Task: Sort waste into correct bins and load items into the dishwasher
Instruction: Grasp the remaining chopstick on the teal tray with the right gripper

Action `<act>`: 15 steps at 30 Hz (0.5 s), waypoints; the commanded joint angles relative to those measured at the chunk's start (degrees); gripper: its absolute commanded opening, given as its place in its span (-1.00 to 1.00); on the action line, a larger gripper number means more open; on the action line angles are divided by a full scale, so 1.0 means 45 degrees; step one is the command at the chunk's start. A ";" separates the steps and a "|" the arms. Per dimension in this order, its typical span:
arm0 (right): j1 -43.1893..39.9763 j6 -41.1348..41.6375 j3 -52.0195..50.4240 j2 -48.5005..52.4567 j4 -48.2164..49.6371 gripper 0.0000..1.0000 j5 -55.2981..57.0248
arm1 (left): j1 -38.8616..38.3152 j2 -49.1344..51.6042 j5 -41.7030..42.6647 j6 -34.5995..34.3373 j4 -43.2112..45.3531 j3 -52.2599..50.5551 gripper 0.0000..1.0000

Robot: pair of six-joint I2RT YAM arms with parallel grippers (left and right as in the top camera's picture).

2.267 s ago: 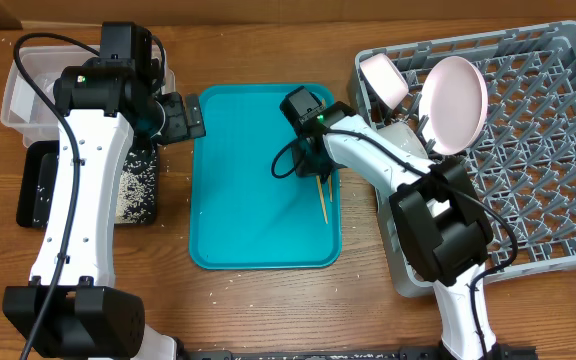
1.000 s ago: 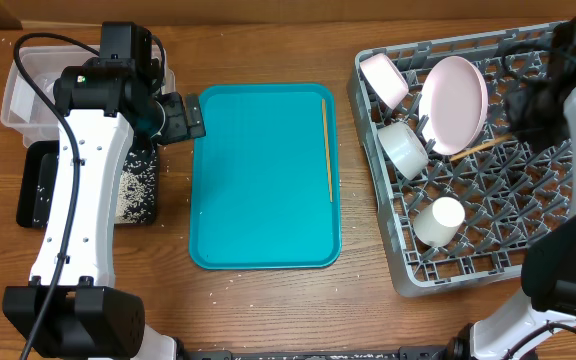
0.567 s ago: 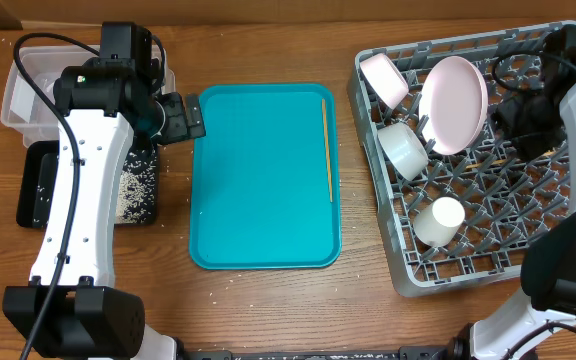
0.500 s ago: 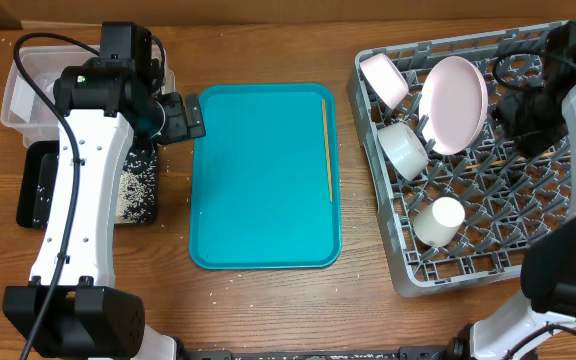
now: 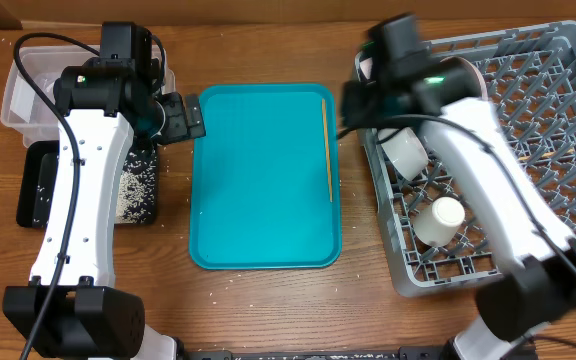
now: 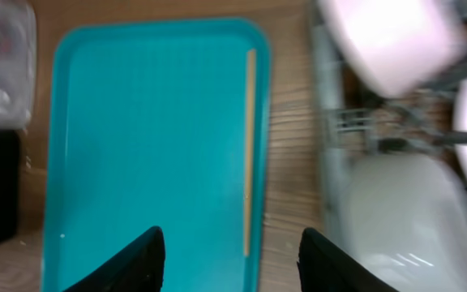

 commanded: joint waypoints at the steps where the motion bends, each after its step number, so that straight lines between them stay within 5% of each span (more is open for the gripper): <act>1: 0.0845 -0.0321 -0.0486 0.1846 0.0894 0.08 0.0962 | 0.0029 -0.0063 0.0087 0.0146 0.0010 0.0228 1.00; 15: 0.1127 -0.0471 -0.0491 0.5003 0.2268 0.03 0.1433 | 0.0029 -0.0063 0.0087 0.0146 0.0010 0.0228 1.00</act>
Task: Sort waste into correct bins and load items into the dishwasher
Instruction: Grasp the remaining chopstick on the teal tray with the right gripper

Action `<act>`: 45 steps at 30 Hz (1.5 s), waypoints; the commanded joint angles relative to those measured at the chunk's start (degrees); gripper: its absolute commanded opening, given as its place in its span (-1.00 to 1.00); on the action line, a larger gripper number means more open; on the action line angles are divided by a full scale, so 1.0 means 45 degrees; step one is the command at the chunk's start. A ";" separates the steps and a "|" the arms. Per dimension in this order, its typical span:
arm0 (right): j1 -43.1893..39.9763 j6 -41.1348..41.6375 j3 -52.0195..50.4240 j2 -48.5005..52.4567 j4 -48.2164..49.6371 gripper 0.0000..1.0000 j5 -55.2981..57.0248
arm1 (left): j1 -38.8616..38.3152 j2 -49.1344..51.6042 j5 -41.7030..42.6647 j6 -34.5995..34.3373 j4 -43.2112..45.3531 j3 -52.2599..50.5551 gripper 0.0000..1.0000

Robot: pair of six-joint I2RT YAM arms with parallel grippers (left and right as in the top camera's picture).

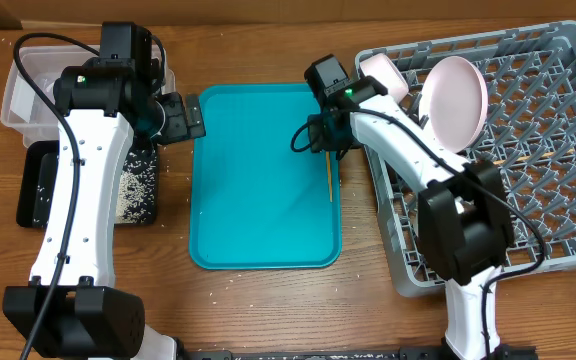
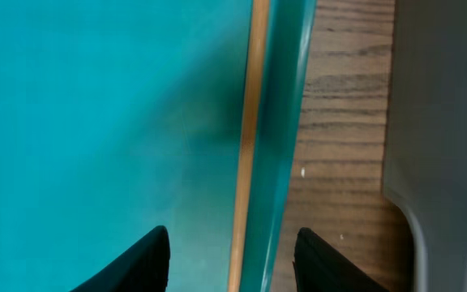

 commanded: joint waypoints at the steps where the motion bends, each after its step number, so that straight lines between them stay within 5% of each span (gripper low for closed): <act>1: 0.0005 -0.0107 -0.0019 0.0364 0.0146 0.03 0.0189 | 0.0029 -0.0063 0.0087 0.0146 0.0010 0.0223 1.00; 25: 0.0423 0.0729 -0.0185 0.1807 0.1287 -0.03 0.0704 | 0.0029 -0.0063 0.0087 0.0146 0.0010 0.0223 1.00; 31: 0.0510 0.1064 -0.0185 0.1826 0.1205 -0.44 0.0442 | 0.0024 -0.0063 0.0087 0.0146 0.0010 0.0223 1.00; 35: 0.0515 0.1404 -0.0185 0.1826 0.1175 -0.92 0.0262 | 0.0024 -0.0063 0.0087 0.0146 0.0010 0.0223 1.00; 45: 0.0461 0.1282 0.1899 0.0826 -0.0840 -0.92 -0.1501 | 0.0029 -0.0063 0.0087 0.0151 0.0010 0.0223 1.00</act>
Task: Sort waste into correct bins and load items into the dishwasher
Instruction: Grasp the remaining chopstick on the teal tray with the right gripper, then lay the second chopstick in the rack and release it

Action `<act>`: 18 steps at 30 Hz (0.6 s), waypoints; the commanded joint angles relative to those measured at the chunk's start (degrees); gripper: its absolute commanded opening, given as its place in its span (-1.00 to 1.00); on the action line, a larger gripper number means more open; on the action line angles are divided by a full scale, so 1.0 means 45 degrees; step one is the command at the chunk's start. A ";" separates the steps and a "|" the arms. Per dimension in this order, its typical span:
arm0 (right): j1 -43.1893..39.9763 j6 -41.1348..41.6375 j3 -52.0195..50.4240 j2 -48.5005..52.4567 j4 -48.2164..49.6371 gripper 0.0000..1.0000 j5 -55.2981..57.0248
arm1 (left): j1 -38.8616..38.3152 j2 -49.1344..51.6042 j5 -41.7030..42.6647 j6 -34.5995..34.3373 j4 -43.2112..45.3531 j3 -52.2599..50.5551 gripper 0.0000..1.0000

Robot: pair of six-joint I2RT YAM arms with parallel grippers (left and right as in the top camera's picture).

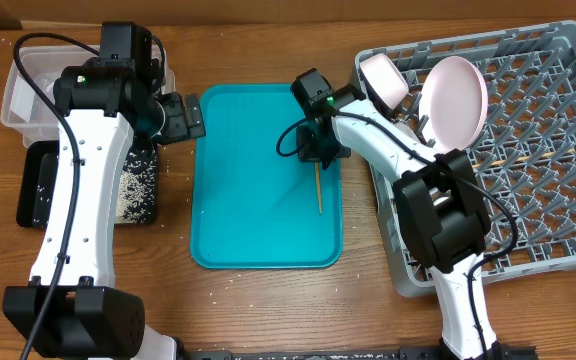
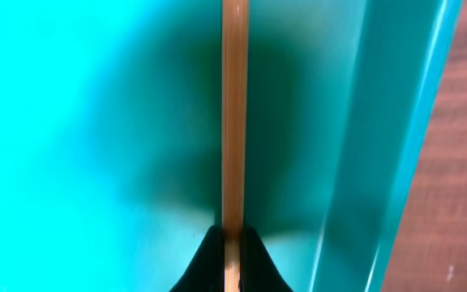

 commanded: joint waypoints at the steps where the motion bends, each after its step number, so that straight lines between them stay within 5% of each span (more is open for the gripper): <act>1: 0.0024 -0.0005 0.1719 -0.0787 -0.1054 -0.92 -0.0685 | 0.0029 -0.0063 0.0087 0.0146 0.0010 0.0223 1.00; 9: -0.0714 0.1151 0.5430 -0.3609 -0.4823 -0.92 0.0879 | 0.0029 -0.0063 0.0087 0.0146 0.0010 0.0223 1.00; 18: -0.6008 0.6756 0.5761 -0.5940 -0.8714 -0.92 0.3468 | 0.0029 -0.0063 0.0087 0.0146 0.0010 0.0223 1.00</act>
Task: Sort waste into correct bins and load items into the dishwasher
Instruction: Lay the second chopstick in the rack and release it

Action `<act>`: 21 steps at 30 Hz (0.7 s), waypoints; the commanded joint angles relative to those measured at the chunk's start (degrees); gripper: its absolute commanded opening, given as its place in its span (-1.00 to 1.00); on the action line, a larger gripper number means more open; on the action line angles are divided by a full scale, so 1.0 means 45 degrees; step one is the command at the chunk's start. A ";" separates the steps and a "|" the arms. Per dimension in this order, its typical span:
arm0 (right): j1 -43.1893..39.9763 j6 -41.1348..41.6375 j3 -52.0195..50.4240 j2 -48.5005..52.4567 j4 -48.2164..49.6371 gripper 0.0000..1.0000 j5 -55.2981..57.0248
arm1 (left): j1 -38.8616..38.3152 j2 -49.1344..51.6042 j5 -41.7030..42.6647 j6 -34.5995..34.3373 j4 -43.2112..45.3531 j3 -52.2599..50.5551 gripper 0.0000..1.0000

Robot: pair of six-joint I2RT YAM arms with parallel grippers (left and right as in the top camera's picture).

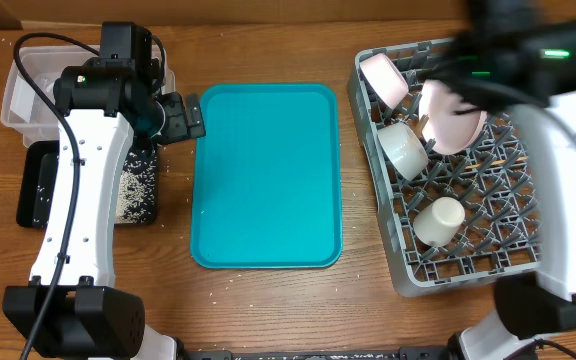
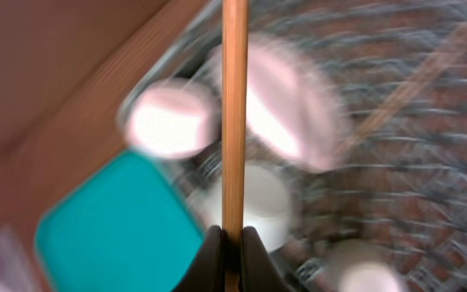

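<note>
A wooden chopstick (image 2: 234, 113) stands upright in the right wrist view, with my right gripper (image 2: 232, 243) shut on its lower end, high above the grey dish rack (image 1: 558, 50). The view is motion-blurred. Below it in the rack are a pink bowl (image 1: 383, 80), a pink plate (image 1: 453, 110) and two white cups (image 1: 405, 150). A second chopstick (image 2: 428, 77) lies on the rack grid. The teal tray (image 1: 266, 175) holds nothing. My left gripper (image 1: 190, 114) hovers open at the tray's upper left corner.
A clear plastic bin (image 1: 28, 90) stands at the far left. In front of it is a black bin (image 1: 38, 185) with white grains (image 1: 138, 185) scattered beside it. My right arm (image 1: 548, 110) is blurred over the rack's back.
My right gripper, then shut on the chopstick low over the tray's right side, is now high over the dish rack with the chopstick still in it. The tray is bare.
First my right gripper was open above the rack's left edge, with the chopstick lying along the tray's right rim. Then it stood open low over the chopstick. Later it was shut on it on the tray. Now it holds it over the rack. The left arm never moved.
</note>
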 commanded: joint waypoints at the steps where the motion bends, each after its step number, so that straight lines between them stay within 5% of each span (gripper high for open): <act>1: -0.2297 0.2492 -0.0199 0.0325 -0.0996 -0.92 0.0874 | 0.0029 -0.0063 0.0083 0.0151 0.0010 0.0223 1.00; 12: -0.5668 0.4653 -0.3842 0.0330 -0.0029 -0.92 0.0869 | 0.0029 -0.0063 0.0087 0.0146 0.0010 0.0223 1.00; 14: -0.5663 0.4653 -0.4561 0.0330 0.0549 -0.35 0.0869 | 0.0024 -0.0063 0.0083 0.0146 0.0010 0.0228 1.00; 16: -0.5649 0.4648 -0.5299 0.0330 0.1161 0.43 0.0869 | 0.0029 -0.0063 0.0083 0.0146 0.0010 0.0223 1.00; 21: -0.5654 0.4036 -0.5450 0.0311 0.1695 0.43 0.0865 | 0.0029 -0.0063 0.0083 0.0146 0.0010 0.0223 1.00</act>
